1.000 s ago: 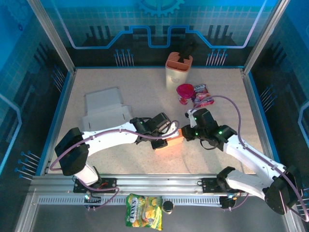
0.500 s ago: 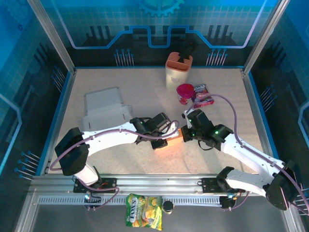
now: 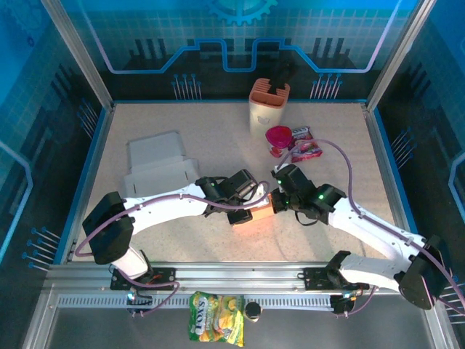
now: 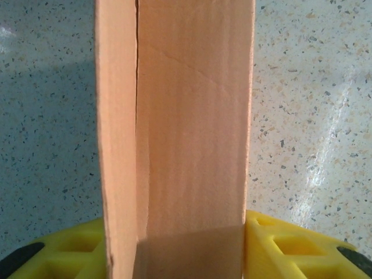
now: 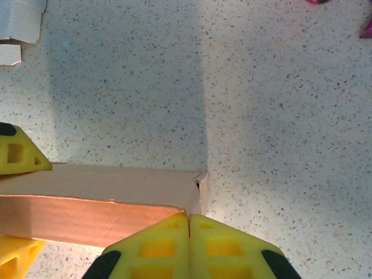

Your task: Fold the paper box

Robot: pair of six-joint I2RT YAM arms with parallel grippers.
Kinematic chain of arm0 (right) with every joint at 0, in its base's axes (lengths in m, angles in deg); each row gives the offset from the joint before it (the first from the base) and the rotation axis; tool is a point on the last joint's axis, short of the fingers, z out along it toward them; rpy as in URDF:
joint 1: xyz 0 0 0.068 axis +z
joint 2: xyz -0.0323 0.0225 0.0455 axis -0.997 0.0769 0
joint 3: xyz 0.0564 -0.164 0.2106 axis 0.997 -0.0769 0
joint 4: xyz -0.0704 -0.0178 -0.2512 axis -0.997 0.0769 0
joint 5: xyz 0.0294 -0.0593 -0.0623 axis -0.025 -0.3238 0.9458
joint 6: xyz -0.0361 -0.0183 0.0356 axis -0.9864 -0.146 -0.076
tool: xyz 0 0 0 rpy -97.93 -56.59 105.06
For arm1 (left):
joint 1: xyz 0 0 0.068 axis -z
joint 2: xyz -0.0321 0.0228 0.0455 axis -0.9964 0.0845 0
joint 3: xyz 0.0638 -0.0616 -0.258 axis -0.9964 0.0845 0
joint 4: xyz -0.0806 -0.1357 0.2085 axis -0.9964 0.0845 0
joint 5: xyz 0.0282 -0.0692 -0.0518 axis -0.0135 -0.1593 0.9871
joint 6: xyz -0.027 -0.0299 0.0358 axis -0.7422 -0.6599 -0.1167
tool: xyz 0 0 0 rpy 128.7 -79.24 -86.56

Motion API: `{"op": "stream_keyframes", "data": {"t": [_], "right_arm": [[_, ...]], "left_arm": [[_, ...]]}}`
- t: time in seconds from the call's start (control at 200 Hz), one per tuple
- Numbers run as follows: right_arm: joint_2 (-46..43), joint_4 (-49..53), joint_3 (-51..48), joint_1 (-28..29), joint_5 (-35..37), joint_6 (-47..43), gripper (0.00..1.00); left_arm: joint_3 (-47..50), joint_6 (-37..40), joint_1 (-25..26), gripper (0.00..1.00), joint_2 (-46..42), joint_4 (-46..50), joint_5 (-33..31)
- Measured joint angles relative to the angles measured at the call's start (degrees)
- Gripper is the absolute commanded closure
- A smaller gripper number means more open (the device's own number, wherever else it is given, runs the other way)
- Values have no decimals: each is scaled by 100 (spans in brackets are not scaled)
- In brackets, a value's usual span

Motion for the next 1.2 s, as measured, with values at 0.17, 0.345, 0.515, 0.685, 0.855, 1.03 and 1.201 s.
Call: {"op": "stream_keyframes", "data": {"t": [0.17, 0.345, 0.515, 0.685, 0.855, 1.03, 1.201], "right_arm": [[122, 162, 205, 7, -9, 181, 100], [210, 334, 420, 9, -28, 315, 100], [302, 496, 597, 9, -46, 391, 100], [310, 566, 610, 11, -26, 389, 100], [278, 417, 474, 13, 22, 321, 100], [101, 129, -2, 52, 144, 295, 100], [35, 31, -111, 142, 306, 284, 100]], "left_arm": [[0, -7, 0, 51, 35, 0, -39], [0, -7, -4, 51, 37, 0, -59], [0, -11, -4, 52, 37, -2, -83], [0, -9, -4, 54, 37, -2, -83], [0, -9, -17, 54, 37, 0, -83], [0, -33, -31, 50, 37, -11, -81], [0, -98, -68, 43, 37, -55, -98]]}}
